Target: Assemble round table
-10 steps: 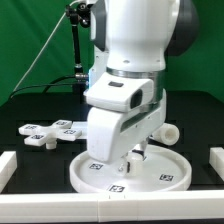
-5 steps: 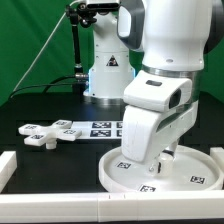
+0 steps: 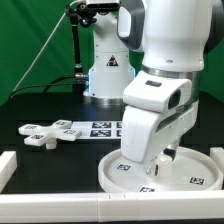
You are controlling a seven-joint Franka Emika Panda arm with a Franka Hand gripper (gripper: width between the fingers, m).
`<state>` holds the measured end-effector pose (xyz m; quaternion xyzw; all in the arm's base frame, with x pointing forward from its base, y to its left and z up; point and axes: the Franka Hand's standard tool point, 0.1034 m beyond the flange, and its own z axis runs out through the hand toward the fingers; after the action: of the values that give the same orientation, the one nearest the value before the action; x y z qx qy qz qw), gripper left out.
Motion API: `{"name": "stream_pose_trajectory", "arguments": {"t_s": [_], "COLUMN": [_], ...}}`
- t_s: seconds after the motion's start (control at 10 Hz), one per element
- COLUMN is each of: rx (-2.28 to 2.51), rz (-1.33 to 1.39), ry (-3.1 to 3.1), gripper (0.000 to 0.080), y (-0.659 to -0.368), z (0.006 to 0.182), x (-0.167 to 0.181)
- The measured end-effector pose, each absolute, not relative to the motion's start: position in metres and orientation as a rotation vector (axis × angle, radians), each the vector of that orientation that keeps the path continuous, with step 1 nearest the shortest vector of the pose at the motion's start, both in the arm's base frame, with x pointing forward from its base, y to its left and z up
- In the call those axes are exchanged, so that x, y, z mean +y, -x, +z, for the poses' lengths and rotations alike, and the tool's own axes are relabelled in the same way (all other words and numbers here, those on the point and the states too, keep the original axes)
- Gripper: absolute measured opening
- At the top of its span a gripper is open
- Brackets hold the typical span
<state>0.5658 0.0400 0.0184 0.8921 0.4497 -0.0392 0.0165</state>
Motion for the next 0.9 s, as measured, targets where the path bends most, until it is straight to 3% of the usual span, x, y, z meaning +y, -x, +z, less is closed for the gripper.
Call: {"name": "stream_pose_trajectory", "arguments": {"t_s": [0.4,0.7,0.9], "rx": [1.153,0.976,1.007], "rz": [-0.107,-0.121,-0.125], "ry": [-2.859,-2.912,-2.904], "gripper": [0.0649,0.0649,0.0649], "y": [-0.543,-0.520,-0.520], "z": [0.059,0.080,0.075], "x": [0.050,0.064,0.063]}}
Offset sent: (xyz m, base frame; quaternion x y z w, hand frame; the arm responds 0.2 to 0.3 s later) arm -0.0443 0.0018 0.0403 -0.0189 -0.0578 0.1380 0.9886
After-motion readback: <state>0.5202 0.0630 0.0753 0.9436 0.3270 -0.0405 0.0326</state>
